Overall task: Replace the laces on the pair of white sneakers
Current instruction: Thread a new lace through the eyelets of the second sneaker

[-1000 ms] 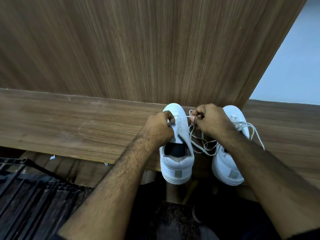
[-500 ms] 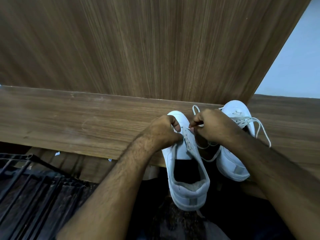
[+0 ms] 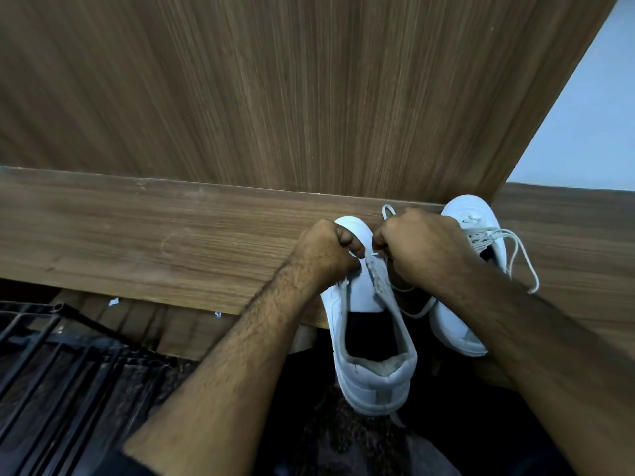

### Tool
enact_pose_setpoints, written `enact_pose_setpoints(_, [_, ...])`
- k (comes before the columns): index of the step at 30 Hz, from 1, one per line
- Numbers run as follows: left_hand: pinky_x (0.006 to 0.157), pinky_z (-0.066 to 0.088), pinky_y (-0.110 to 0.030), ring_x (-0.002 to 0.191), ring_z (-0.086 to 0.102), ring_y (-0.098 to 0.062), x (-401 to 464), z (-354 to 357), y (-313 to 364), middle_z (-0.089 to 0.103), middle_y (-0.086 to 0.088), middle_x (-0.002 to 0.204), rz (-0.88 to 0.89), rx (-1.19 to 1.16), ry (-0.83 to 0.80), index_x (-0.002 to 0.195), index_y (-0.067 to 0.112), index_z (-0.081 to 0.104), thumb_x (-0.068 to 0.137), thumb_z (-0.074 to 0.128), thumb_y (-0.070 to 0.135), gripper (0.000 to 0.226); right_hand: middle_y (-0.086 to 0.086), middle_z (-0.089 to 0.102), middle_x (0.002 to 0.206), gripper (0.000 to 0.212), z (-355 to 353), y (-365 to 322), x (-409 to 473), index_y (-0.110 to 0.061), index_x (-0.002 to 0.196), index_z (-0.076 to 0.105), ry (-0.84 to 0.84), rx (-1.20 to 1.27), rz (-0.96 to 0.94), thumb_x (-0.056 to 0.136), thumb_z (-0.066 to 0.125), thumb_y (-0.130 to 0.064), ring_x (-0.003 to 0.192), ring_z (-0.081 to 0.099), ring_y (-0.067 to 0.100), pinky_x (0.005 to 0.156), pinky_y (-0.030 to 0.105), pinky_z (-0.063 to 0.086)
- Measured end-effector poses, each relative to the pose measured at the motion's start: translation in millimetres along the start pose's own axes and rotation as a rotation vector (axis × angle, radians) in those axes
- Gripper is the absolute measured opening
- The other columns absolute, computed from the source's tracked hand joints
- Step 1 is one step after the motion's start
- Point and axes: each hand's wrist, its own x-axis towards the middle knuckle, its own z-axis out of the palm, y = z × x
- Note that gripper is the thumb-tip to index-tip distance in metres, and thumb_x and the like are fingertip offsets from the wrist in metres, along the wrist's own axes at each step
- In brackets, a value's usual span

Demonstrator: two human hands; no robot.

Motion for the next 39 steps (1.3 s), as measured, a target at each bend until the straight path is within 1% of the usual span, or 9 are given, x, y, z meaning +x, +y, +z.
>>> enact_pose_setpoints(7, [0.045, 0.041, -0.017, 0.038, 0.050, -0.007, 2, 6, -3, 0.063, 0.004, 0.056, 0.031, -0.005, 0.067, 0.074, 0.015, 0.078, 0.076, 0.079, 0.007, 0.008, -0.006, 0.068, 0.082, 0.001, 20, 10, 10, -0.031, 0.084, 0.075, 0.009, 0.410, 0.117, 0.083, 0.076, -0.033, 0.078, 0.061, 0.015, 0.066, 0.028, 0.046])
enact_pose_setpoints(13, [0.054, 0.056, -0.030, 0.051, 0.059, -0.017, 0, 5, 6, 0.067, -0.002, 0.072, 0.068, 0.137, 0.053, 0.081, 0.016, 0.063, 0.092, 0.064, 0.021, 0.012, -0.006, 0.067, 0.098, 0.022, 27, 13, 12, -0.028, 0.110, 0.070, 0.006, 0.519, -0.012, 0.092, 0.065, -0.041, 0.095, 0.063, 0.019, 0.085, 0.039, 0.053])
enact_pose_setpoints(18, [0.061, 0.058, -0.038, 0.068, 0.061, -0.022, -10, -5, 1, 0.061, -0.008, 0.079, -0.044, -0.093, -0.037, 0.087, 0.019, 0.053, 0.095, 0.048, 0.007, 0.016, -0.008, 0.055, 0.097, 0.005, 26, 2, 14, -0.032, 0.089, 0.065, -0.044, 0.630, -0.112, 0.092, 0.067, -0.034, 0.081, 0.051, 0.008, 0.073, 0.030, 0.039])
enact_pose_setpoints(22, [0.064, 0.056, -0.034, 0.078, 0.060, -0.018, -19, -10, 1, 0.062, -0.006, 0.087, -0.043, -0.103, -0.099, 0.098, 0.020, 0.058, 0.101, 0.055, 0.027, 0.008, -0.013, 0.061, 0.081, 0.012, 27, 5, 17, -0.030, 0.078, 0.069, 0.039, 0.713, -0.026, 0.090, 0.071, -0.029, 0.076, 0.056, 0.004, 0.072, 0.029, 0.044])
enact_pose_setpoints(25, [0.071, 0.063, -0.037, 0.091, 0.065, -0.022, -24, -10, 5, 0.057, -0.007, 0.108, -0.016, 0.074, -0.180, 0.106, 0.020, 0.066, 0.096, 0.062, 0.041, 0.024, -0.004, 0.070, 0.083, 0.009, 15, 3, 16, -0.017, 0.088, 0.072, 0.289, 1.201, 0.065, 0.094, 0.068, -0.022, 0.072, 0.060, 0.003, 0.072, 0.024, 0.047])
enact_pose_setpoints(28, [0.071, 0.064, -0.042, 0.084, 0.061, -0.019, -24, -11, 9, 0.059, -0.007, 0.102, -0.047, 0.074, -0.174, 0.102, 0.014, 0.067, 0.093, 0.067, 0.029, 0.017, 0.003, 0.072, 0.085, 0.012, -9, 7, 12, -0.014, 0.090, 0.064, 0.393, 1.724, 0.021, 0.100, 0.058, -0.016, 0.076, 0.067, 0.011, 0.070, 0.024, 0.053])
enact_pose_setpoints(30, [0.070, 0.064, -0.043, 0.078, 0.059, -0.017, -21, -14, 7, 0.059, -0.004, 0.092, -0.086, 0.027, -0.171, 0.096, 0.014, 0.064, 0.087, 0.067, 0.014, 0.009, 0.001, 0.071, 0.077, 0.012, -11, 10, 8, -0.016, 0.089, 0.064, 0.269, 1.526, -0.064, 0.100, 0.060, -0.020, 0.065, 0.065, 0.013, 0.062, 0.026, 0.053])
enact_pose_setpoints(33, [0.058, 0.062, -0.041, 0.066, 0.057, -0.017, -18, -16, 3, 0.058, -0.007, 0.082, -0.127, -0.058, -0.112, 0.090, 0.012, 0.061, 0.082, 0.062, 0.001, 0.013, -0.006, 0.068, 0.074, 0.013, 14, 10, 10, -0.025, 0.080, 0.067, 0.062, 0.660, -0.066, 0.092, 0.067, -0.029, 0.083, 0.065, 0.014, 0.071, 0.029, 0.050])
enact_pose_setpoints(39, [0.037, 0.040, -0.019, 0.049, 0.055, -0.020, -14, -18, 1, 0.060, -0.015, 0.080, -0.236, -0.241, 0.063, 0.103, 0.007, 0.061, 0.077, 0.066, -0.010, 0.032, -0.009, 0.071, 0.091, 0.005, 14, -3, 11, -0.031, 0.086, 0.073, 0.065, 0.485, 0.027, 0.084, 0.074, -0.036, 0.091, 0.064, 0.015, 0.073, 0.031, 0.050])
